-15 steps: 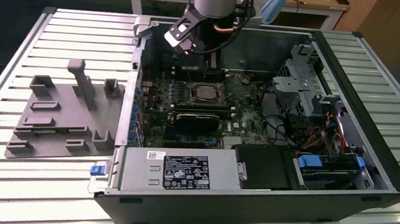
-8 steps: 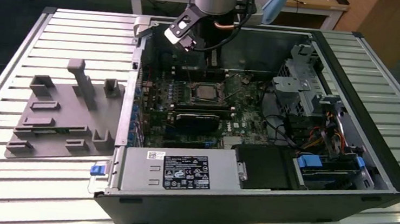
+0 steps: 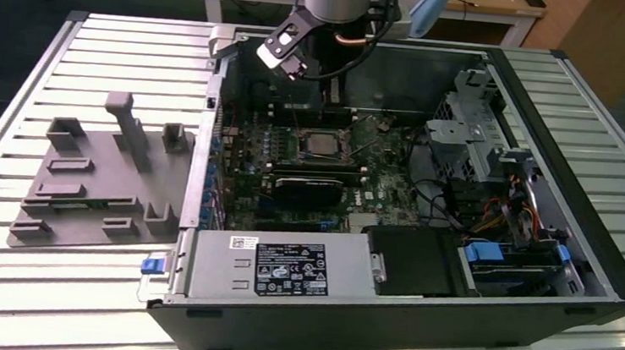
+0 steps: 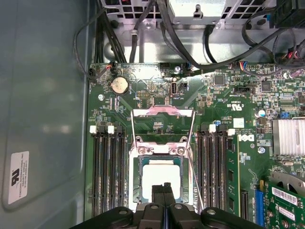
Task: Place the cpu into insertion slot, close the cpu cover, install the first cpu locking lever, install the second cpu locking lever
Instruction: 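Close the cpu cover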
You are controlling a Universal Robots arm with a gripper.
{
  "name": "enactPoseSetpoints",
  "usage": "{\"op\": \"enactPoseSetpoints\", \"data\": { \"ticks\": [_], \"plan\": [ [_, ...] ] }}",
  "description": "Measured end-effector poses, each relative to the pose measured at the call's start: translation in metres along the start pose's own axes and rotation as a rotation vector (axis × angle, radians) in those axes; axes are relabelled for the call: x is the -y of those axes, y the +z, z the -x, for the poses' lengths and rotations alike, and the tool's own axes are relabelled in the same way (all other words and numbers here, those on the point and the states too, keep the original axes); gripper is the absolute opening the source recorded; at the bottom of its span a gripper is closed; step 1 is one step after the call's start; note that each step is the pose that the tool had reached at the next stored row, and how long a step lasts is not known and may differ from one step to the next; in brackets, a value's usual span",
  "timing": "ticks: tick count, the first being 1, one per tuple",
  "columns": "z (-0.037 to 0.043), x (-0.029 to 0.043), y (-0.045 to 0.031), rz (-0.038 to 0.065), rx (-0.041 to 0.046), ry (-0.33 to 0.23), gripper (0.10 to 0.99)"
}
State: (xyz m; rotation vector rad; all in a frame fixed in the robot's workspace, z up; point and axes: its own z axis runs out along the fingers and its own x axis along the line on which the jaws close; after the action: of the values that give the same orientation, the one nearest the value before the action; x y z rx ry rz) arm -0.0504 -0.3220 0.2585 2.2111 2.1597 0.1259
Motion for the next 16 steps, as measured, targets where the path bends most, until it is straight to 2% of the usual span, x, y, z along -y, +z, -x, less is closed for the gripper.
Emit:
{"op": "enactPoseSetpoints", "data": {
  "ticks": [4, 16],
  "plan": [
    [-0.0001, -0.0033, 0.0003, 0.0, 0.0, 0.0, 0.102],
    [-0.0006, -0.0211, 0.002, 0.0, 0.0, 0.0, 0.102]
  ]
}}
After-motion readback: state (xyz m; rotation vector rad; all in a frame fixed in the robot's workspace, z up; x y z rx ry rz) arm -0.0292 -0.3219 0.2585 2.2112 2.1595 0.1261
